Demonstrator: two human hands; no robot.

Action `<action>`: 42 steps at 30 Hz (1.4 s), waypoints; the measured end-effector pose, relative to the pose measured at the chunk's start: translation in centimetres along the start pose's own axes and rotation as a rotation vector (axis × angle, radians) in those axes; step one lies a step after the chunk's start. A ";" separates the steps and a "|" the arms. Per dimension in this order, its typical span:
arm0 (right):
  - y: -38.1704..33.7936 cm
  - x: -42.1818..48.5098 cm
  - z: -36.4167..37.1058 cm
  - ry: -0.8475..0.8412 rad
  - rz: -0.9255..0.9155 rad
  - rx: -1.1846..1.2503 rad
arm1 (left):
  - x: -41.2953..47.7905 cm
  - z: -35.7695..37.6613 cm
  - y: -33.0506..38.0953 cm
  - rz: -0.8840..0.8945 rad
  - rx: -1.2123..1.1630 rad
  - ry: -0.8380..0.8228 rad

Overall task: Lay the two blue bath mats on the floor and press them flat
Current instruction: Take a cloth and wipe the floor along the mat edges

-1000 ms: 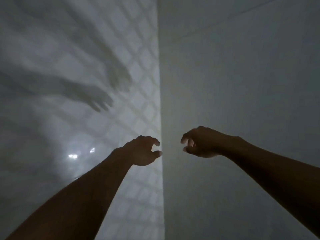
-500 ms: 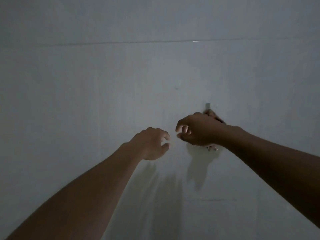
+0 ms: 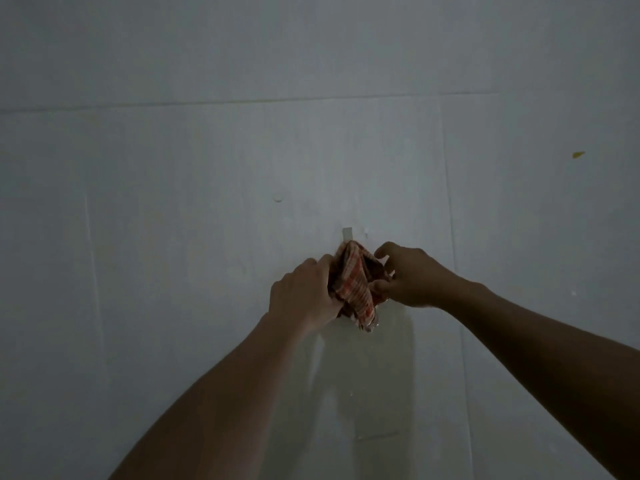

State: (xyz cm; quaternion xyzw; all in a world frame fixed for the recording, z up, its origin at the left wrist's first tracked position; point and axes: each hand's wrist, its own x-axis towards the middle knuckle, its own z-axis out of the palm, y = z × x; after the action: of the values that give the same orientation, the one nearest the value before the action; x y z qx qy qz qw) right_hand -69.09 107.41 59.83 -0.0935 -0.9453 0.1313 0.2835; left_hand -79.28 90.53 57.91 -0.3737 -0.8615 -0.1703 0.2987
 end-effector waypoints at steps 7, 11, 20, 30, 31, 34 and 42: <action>-0.9 2.4 2.6 0.079 0.076 0.061 | 0.9 0.4 -0.2 -0.087 -0.064 0.025; -1.0 2.5 1.5 0.089 0.040 0.123 | 1.0 0.1 -0.4 -0.133 -0.105 -0.006; -3.9 4.0 -5.2 0.132 -0.036 0.507 | 2.1 -4.1 -1.5 -0.193 -0.463 0.012; -12.3 4.8 -0.1 -0.867 -0.083 0.373 | -6.8 -11.3 -11.6 -0.495 -0.898 -0.924; -13.8 4.7 1.5 -0.910 -0.110 0.347 | -8.6 -11.8 -12.6 -0.528 -0.912 -0.930; -19.4 3.8 6.1 -0.941 -0.204 0.310 | -14.1 -13.4 -16.1 -0.727 -0.784 -0.825; -39.8 -2.8 12.2 -0.882 -0.640 0.345 | -31.5 -21.6 -24.8 -1.081 -0.439 -0.363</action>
State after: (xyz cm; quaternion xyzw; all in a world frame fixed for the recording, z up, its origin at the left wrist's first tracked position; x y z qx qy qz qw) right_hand -77.74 66.64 60.60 0.3088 -0.9203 0.2179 -0.1010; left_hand -72.27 45.84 52.46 0.0404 -0.9110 -0.4051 -0.0655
